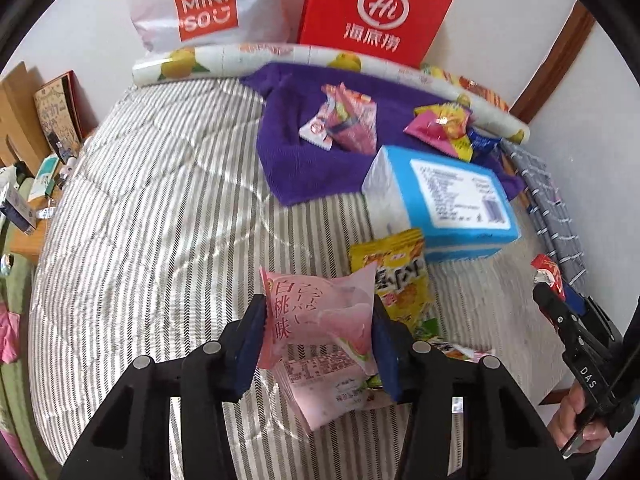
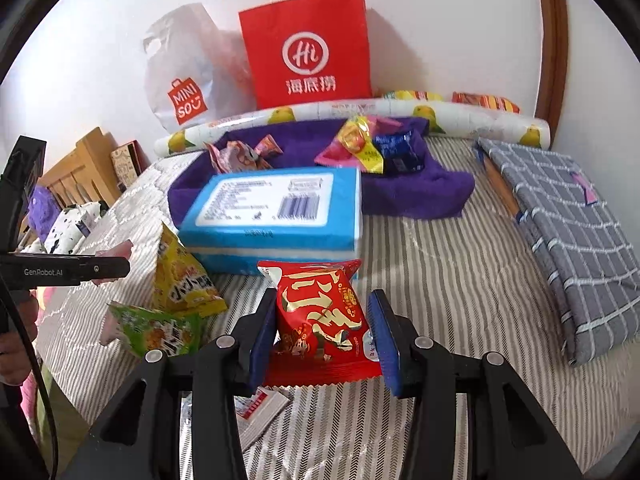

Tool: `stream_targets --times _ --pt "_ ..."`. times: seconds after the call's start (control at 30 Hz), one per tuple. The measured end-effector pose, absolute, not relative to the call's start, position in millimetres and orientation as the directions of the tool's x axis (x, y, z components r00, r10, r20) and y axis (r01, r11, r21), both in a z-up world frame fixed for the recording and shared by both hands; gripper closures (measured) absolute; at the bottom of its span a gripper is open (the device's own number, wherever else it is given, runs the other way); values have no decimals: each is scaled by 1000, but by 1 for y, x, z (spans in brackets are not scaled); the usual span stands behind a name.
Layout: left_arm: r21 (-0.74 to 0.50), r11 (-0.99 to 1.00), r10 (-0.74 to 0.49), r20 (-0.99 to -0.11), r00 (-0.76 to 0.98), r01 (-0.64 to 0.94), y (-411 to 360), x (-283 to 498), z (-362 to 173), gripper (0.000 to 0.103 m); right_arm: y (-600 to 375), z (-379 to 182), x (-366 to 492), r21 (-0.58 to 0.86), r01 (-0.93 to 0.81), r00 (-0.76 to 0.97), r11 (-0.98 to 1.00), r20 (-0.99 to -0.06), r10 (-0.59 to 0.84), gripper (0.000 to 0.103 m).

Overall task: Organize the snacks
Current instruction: 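Grasp pink peach snack bag with left tool while right tool grasps red chip bag, then carry pink bag with left tool while right tool carries red chip bag to towel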

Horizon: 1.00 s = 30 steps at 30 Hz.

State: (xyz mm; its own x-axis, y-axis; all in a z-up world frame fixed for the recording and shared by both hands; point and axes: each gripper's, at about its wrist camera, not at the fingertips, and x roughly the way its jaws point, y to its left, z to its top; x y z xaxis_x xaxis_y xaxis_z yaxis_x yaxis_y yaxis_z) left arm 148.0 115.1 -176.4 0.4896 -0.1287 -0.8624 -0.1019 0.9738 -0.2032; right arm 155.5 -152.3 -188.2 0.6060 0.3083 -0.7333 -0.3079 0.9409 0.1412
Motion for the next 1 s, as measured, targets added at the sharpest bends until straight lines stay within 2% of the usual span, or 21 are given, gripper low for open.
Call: stream_targets --times 0.4,0.67,1.0 --pt "-230 972 -161 -803 574 -49 87 141 -128 56 -162 -142 151 109 -293 664 950 -692 284 58" --pt "-291 957 -236 -759 606 7 67 144 -103 56 -161 -110 150 49 -300 710 953 -655 258 58" --pt "-274 960 -247 -740 626 56 56 166 -81 56 -158 -92 166 35 -285 731 958 -639 241 58"
